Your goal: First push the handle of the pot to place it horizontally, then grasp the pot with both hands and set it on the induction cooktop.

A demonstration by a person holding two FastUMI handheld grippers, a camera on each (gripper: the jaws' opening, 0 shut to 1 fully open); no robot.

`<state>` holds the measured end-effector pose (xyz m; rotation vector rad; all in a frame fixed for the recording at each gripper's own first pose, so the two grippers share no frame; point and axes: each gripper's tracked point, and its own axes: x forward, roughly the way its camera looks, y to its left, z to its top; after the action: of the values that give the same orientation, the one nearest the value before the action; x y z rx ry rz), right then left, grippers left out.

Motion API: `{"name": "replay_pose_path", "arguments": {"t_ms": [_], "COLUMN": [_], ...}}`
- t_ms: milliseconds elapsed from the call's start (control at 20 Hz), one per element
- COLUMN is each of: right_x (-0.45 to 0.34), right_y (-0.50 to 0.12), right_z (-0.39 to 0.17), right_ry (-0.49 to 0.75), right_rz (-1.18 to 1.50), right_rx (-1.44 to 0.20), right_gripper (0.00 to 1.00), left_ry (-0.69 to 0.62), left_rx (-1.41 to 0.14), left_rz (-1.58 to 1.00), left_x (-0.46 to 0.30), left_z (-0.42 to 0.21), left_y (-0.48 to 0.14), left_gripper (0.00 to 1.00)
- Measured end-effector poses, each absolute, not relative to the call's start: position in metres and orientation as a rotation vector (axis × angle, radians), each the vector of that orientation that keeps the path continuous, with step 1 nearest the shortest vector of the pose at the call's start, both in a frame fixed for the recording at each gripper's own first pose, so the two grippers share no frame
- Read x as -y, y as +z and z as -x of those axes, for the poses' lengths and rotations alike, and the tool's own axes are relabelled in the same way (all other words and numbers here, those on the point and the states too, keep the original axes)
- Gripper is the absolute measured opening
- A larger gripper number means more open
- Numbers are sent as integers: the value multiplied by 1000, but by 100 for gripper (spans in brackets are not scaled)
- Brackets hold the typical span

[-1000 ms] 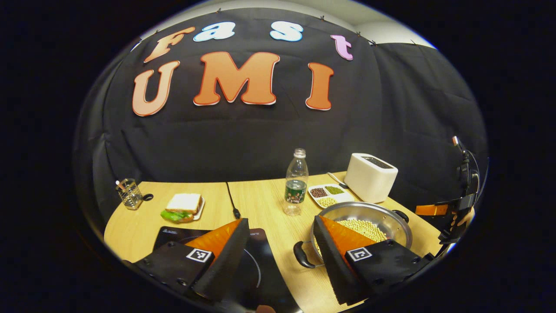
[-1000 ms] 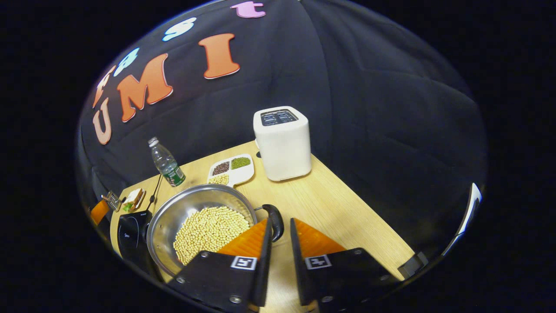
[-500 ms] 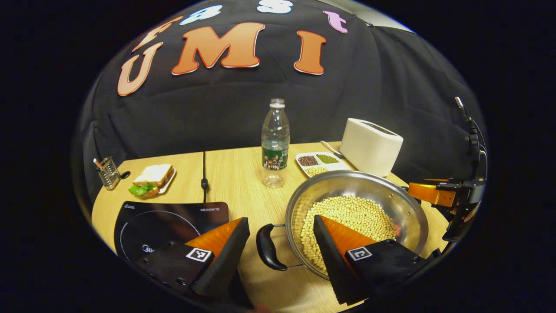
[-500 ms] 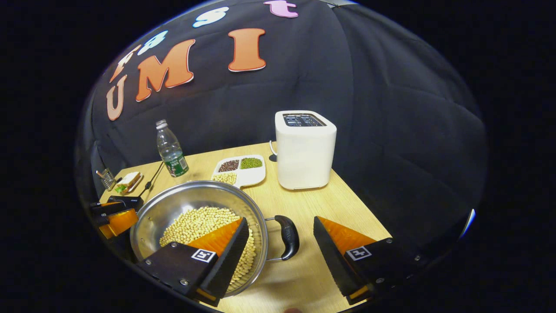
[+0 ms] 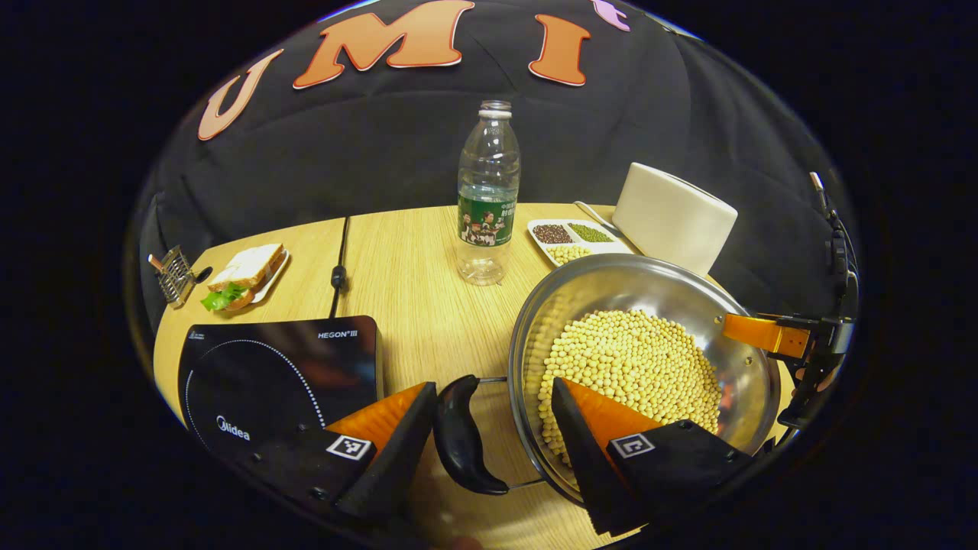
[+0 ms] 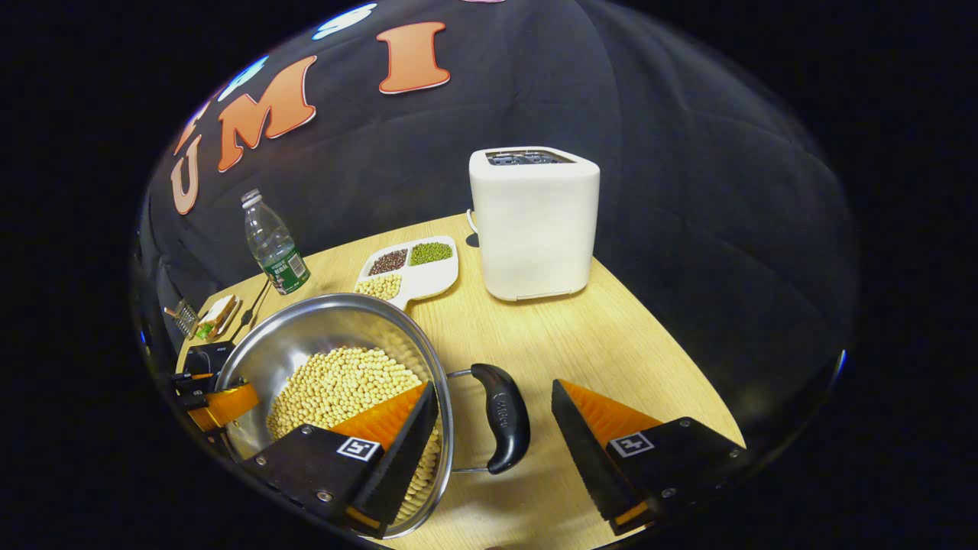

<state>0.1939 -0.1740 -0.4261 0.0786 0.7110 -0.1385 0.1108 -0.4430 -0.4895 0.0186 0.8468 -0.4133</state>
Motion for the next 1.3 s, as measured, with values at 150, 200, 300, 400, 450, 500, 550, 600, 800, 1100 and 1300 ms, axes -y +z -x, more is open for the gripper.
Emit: {"name": "replay_pose_path", "arguments": {"t_ms": [150,200,300,400,450,500,550,600,800,1100,1300], "right_x": [164,165,165,163,161,159,160,160,156,127,95], "right_y": [-430,-430,-432,-429,-430,-428,-426,-421,-376,-317,-300], "right_z": [-196,-196,-193,-189,-188,-183,-178,-173,-163,-152,-148], "right_ry": [-117,-117,-121,-130,-135,-137,-144,-148,-160,-150,-124], "right_rz": [-131,-134,-127,-131,-154,-168,-168,-168,-168,-137,-146], "right_rx": [-731,-730,-740,-741,-745,-759,-767,-763,-707,-635,-621], "right_gripper": [80,68,67,61,51,52,49,48,48,48,48], "left_ry": [-424,-431,-426,-415,-405,-404,-406,-408,-429,-437,-412], "left_rx": [-865,-882,-903,-932,-944,-957,-957,-957,-898,-826,-784], "left_rz": [16,40,64,65,58,51,59,70,90,123,135], "left_x": [444,448,447,444,442,442,444,444,438,411,375], "left_z": [-113,-112,-115,-115,-115,-114,-114,-114,-118,-116,-118], "left_y": [-495,-496,-500,-500,-500,-500,-498,-494,-461,-400,-373], "left_gripper": [95,83,77,72,69,66,64,63,65,63,65]}}
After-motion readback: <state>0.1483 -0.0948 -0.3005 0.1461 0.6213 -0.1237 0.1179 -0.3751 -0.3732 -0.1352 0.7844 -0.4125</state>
